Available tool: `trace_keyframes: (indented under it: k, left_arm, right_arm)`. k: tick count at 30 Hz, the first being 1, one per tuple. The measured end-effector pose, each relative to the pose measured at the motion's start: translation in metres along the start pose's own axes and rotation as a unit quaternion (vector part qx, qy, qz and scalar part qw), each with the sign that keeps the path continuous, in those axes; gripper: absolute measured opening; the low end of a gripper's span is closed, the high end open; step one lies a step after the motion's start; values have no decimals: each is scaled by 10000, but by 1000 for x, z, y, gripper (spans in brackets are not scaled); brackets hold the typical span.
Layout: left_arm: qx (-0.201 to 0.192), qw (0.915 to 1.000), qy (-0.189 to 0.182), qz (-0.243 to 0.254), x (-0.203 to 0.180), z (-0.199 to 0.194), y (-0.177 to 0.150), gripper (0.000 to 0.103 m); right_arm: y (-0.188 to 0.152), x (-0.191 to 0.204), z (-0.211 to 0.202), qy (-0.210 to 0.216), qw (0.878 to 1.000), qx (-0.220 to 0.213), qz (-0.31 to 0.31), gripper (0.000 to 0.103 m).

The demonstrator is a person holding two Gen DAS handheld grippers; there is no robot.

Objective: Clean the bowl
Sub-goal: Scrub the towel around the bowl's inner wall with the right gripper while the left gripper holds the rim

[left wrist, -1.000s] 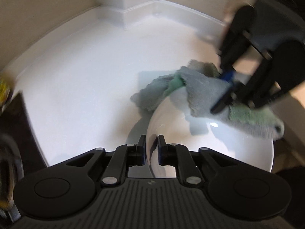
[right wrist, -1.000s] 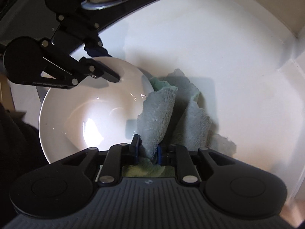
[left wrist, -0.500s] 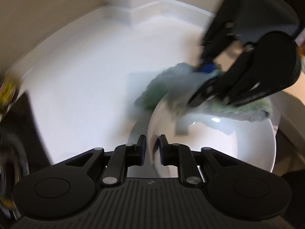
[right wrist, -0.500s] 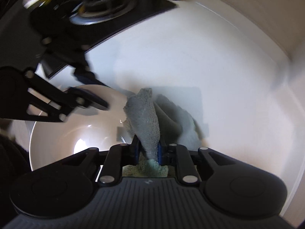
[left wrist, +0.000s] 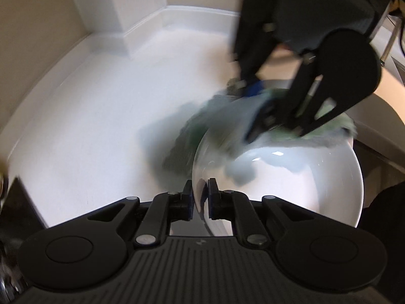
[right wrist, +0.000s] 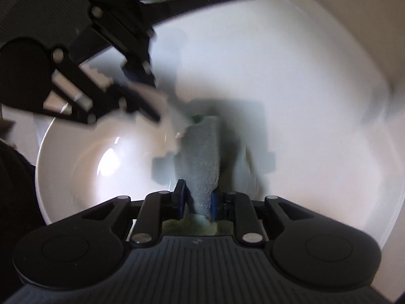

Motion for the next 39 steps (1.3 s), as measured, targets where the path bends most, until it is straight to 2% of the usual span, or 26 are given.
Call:
trace_keyframes:
  k: [2, 4, 8, 11, 14, 17, 20, 22, 24, 27, 29, 30, 33, 35, 37, 39]
  left_arm:
    - [12, 9996, 52, -282, 2, 1, -3, 13]
    - [-13, 9973, 117, -727, 5, 3, -7, 14]
    - [-24, 9864, 248, -1627, 8, -6, -25, 22]
    - [-134, 9800, 172, -1978, 9, -10, -35, 23]
    - [-90, 9877, 67, -1561, 3, -7, -28, 10]
    - [-43, 9952, -30, -981, -1, 4, -17, 8]
    - [29, 9992, -39, -397, -12, 13, -6, 8]
    - [62, 9997, -58, -226, -13, 21, 3, 8]
    - [48, 9997, -110, -212, -10, 30, 13, 8]
    - [-16, 9981, -124, -608, -7, 28, 9, 9]
    - [-50, 9938, -98, -1103, -5, 27, 1, 10]
    - [-40, 9914, -57, -1305, -6, 21, -6, 15]
    - [-77, 9865, 4, -1637, -11, 7, -22, 20]
    - [-110, 9868, 28, -1614, -16, 6, -24, 19]
    - [-120, 9901, 17, -1398, -24, 6, -22, 10]
    - [-83, 9947, -62, -1024, -25, 4, -19, 8]
  right_arm:
    - [7, 0, 3, -15, 10000, -82, -18, 18]
    - [4, -4, 4, 39, 9993, -218, 300, 18]
    - [-6, -8, 3, 15, 9934, -455, 1056, 16]
    - [-15, 1, 0, -95, 9901, -496, 1308, 15]
    - [-20, 9, -1, 137, 9940, -275, 1055, 15]
    - [-20, 4, 2, 562, 9956, 44, 755, 17]
    - [-7, 1, 8, 343, 9985, 277, 317, 18]
    - [1, 3, 11, 110, 9995, 274, 70, 18]
    - [17, 6, 15, -122, 9997, 139, -132, 18]
    - [27, 5, 17, -117, 9999, -37, -7, 19]
    - [24, 0, 16, -13, 9992, -171, 354, 17]
    - [19, -3, 14, 23, 9982, -225, 555, 17]
    - [5, -3, 11, 69, 9948, -313, 972, 16]
    - [1, 2, 12, 128, 9945, -271, 1004, 15]
    - [-3, 9, 14, 292, 9951, -132, 934, 15]
    - [-4, 16, 14, 531, 9954, 53, 792, 16]
Point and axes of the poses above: each gripper's, at about its wrist camera, not at the fingertips, and z roughly the way its jaws point, x to its left, y to its top, the point moved 2 cm from there along z, roughly the way its jaws point, and after that the axes turned 3 degrees about -z, right-handed, at the moved point
